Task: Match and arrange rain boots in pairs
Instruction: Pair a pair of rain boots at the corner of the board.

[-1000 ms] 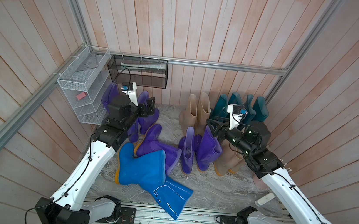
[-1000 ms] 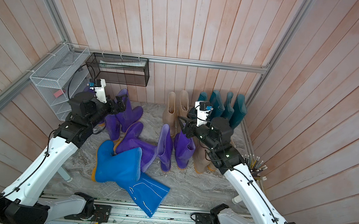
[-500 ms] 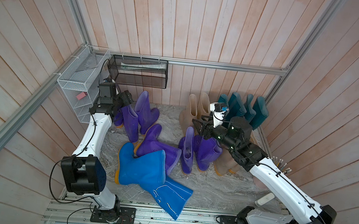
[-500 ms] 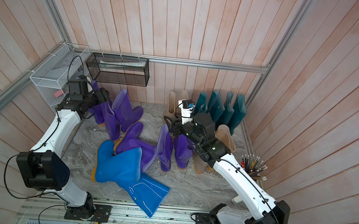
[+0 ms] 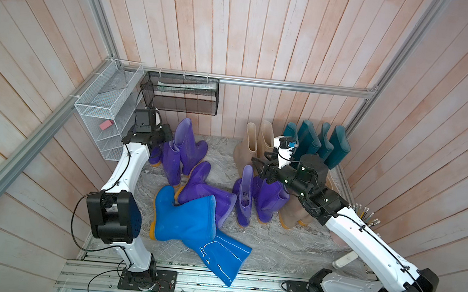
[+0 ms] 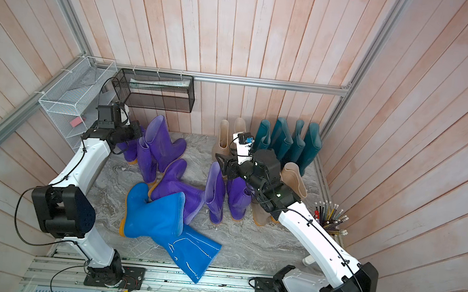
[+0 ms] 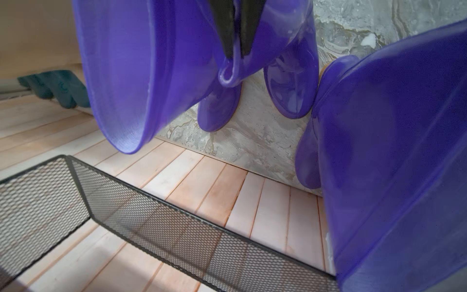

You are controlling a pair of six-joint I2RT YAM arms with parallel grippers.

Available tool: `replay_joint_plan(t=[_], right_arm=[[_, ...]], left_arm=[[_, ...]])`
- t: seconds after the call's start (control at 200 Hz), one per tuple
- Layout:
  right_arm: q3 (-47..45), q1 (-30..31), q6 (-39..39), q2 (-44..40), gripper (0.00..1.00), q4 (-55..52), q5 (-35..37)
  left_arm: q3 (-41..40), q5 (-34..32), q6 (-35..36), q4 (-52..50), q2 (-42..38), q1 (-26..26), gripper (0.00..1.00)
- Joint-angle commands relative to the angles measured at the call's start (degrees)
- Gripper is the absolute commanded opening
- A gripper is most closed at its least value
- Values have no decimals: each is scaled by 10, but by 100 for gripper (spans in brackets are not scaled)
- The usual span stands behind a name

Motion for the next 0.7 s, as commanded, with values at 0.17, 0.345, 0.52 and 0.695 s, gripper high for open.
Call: replay_joint_plan(t=[0.17,0.345,0.52,0.695], right_arm=[[-7,-7,8,-8,63,13,-9],[6,-8,7,-4,63,-4,-9],[9,-8,8,-4,63,-14,-8],[8,-8,11,-4,62,-21,-5]], left_arm=[[49,38,130,51,24,-21,0],[40,16,158,102,31,-15,0],[37,-59,176,139,55,-7,0],[48,-92,192,170,80,3,0]])
